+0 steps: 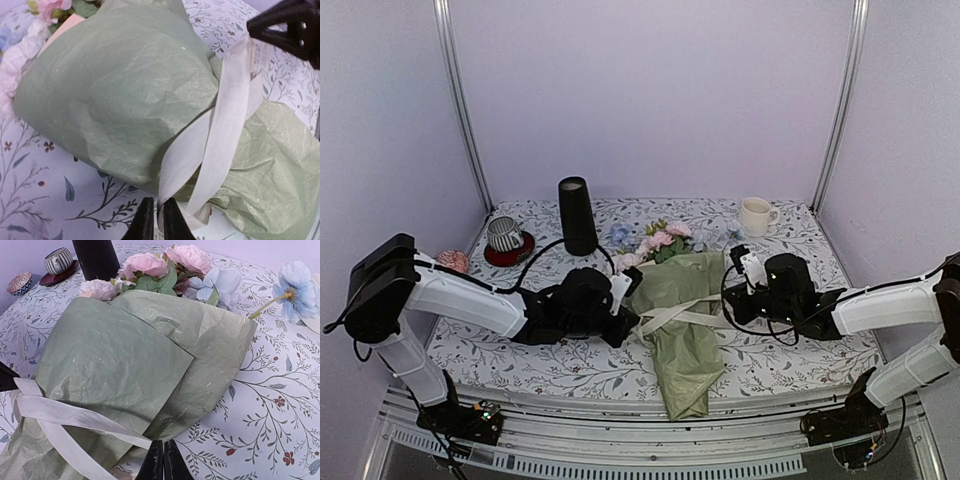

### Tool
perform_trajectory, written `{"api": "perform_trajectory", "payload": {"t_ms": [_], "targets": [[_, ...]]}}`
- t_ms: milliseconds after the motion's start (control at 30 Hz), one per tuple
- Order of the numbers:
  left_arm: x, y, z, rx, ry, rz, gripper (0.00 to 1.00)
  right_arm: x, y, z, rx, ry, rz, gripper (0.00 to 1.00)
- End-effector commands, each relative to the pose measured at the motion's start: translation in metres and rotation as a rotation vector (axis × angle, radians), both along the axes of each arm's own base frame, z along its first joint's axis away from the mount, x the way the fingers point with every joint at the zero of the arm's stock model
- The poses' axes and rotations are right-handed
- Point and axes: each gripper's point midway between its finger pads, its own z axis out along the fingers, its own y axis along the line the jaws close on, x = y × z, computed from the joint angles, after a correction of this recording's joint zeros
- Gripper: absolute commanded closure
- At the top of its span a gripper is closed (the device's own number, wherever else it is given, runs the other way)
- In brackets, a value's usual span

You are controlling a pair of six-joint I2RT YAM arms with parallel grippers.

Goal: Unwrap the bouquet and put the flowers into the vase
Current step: Untie the half-tied ribbon from the folded wrapping paper.

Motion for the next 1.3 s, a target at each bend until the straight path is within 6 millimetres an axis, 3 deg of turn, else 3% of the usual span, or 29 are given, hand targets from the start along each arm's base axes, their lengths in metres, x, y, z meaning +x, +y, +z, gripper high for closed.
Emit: {"api": "perform_trajectory", "payload": {"t_ms": [0, 67, 133, 433, 767, 800, 833, 867, 1000, 1100, 1267], "targets": [[0.006, 0.006, 0.011, -0.039, -0.017, 0.029, 0.83, -0.004, 0.005, -0.008, -0.009, 0.052, 0.031, 0.81], [0.005, 0.004, 0.013, -0.042, -0.021, 0.013, 0.76, -0.013, 0.013, 0.0, 0.016, 0.04, 0.101, 0.69], [0.004, 0.002, 0.017, -0.042, -0.029, 0.0, 0.7, -0.022, 0.019, 0.01, 0.042, 0.013, 0.17, 0.64], [0.006, 0.0, 0.041, -0.055, -0.073, -0.014, 0.64, -0.048, 0.031, 0.04, 0.105, -0.089, 0.298, 0.62], [-0.004, 0.008, 0.068, -0.119, -0.151, -0.057, 0.56, -0.04, 0.038, 0.097, 0.195, -0.216, 0.278, 0.57], [-0.004, 0.008, 0.069, -0.118, -0.157, -0.06, 0.55, -0.036, 0.036, 0.099, 0.193, -0.22, 0.251, 0.48], [-0.004, 0.01, 0.07, -0.119, -0.165, -0.059, 0.55, -0.034, 0.036, 0.097, 0.18, -0.2, 0.241, 0.35], [-0.004, 0.011, 0.073, -0.122, -0.174, -0.058, 0.55, -0.034, 0.038, 0.097, 0.166, -0.191, 0.258, 0.32], [-0.003, 0.018, 0.079, -0.132, -0.213, -0.041, 0.5, -0.025, 0.052, 0.091, 0.041, -0.209, 0.326, 0.31], [0.001, 0.026, 0.079, -0.128, -0.225, -0.01, 0.48, -0.019, 0.058, 0.072, -0.051, -0.212, 0.339, 0.32], [0.009, 0.038, 0.076, -0.142, -0.21, 0.018, 0.48, -0.038, 0.076, 0.052, -0.231, -0.358, 0.486, 0.31]]}}
